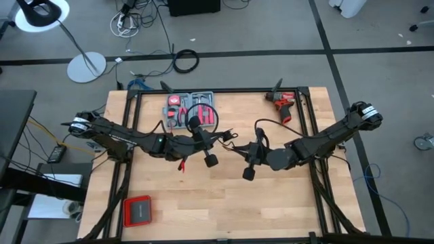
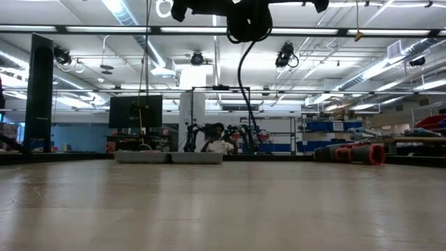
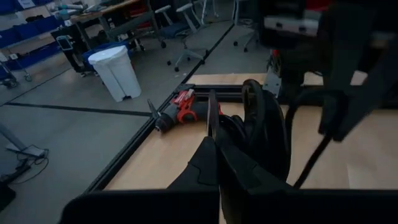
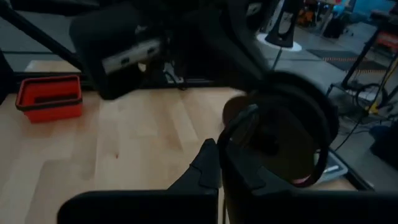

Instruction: Coil cords

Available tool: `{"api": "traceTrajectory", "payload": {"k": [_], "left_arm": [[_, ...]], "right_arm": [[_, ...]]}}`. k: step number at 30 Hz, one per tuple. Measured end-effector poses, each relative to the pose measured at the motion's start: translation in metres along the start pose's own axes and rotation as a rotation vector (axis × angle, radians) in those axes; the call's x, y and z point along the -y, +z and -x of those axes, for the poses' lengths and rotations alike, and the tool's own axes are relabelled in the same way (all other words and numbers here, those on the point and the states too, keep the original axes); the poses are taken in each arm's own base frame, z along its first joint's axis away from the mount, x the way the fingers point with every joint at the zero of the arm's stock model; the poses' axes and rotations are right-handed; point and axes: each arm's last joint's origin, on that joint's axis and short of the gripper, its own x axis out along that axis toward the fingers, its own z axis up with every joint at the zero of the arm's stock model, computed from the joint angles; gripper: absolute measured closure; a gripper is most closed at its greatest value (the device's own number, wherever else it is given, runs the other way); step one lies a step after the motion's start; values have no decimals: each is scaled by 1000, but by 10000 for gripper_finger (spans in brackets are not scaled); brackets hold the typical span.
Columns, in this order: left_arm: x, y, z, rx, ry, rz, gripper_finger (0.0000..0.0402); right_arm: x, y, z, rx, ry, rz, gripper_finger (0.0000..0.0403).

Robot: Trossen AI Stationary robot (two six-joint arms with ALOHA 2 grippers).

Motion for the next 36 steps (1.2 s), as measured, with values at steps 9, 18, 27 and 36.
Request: {"api": "traceTrajectory", "payload": {"k": [9,18,27,36], "left_arm": [[3,5,2,44,-26,9,402],[3,6,2,51,-40,14,402],[3,5,2,48,-50,11,402],[3,1,2,9,-22,-19,402]], "right_arm": [[3,-17,2,-139,-36,-26,403],[17,-32,10,-256,-162,-39,403],[40,-12,33,-162,-236,-44,403],[56,5,60,-74,-220,-74,403]]}}
